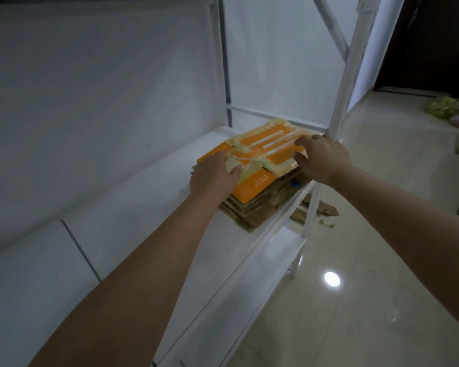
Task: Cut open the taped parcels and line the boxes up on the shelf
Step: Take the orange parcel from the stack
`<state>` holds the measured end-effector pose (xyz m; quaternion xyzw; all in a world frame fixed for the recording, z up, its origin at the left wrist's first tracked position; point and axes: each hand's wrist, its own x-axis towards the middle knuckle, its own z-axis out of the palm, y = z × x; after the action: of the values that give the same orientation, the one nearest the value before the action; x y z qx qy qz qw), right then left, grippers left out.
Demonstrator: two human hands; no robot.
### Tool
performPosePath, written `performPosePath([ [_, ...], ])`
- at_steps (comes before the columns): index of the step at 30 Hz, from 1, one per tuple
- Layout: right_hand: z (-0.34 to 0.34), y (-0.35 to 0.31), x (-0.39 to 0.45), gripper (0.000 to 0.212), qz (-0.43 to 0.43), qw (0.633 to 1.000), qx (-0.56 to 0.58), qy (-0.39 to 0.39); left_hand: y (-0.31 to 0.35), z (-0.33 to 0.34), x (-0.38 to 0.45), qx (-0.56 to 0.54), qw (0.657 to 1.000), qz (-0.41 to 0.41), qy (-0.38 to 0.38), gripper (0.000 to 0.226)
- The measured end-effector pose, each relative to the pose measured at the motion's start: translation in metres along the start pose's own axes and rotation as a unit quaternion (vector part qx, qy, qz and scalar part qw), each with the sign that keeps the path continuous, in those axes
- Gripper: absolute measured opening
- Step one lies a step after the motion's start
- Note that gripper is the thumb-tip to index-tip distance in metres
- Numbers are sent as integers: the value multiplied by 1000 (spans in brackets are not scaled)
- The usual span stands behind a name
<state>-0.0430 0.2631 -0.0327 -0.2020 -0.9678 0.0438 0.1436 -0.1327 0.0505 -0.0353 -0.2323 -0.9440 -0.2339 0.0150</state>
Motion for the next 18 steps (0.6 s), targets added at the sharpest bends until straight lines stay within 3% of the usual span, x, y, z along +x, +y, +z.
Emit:
performPosePath([
  [4,24,29,58,47,14,999,-28,-11,3,30,29,25,996,-84,-5,91],
  [8,47,50,105,81,80,995,-21,-59,1,59,41,36,989,-135,-55,128],
  [12,59,63,131,106,128,982,72,-121,-2,79,44,41,990,-121,-56,127],
  [15,61,64,132,107,128,988,61,-68,-6,82,44,22,989,-134,-63,126],
  [18,50,62,123,109,144,984,99,-19,-13,78,45,-15,995,-88,-53,116],
])
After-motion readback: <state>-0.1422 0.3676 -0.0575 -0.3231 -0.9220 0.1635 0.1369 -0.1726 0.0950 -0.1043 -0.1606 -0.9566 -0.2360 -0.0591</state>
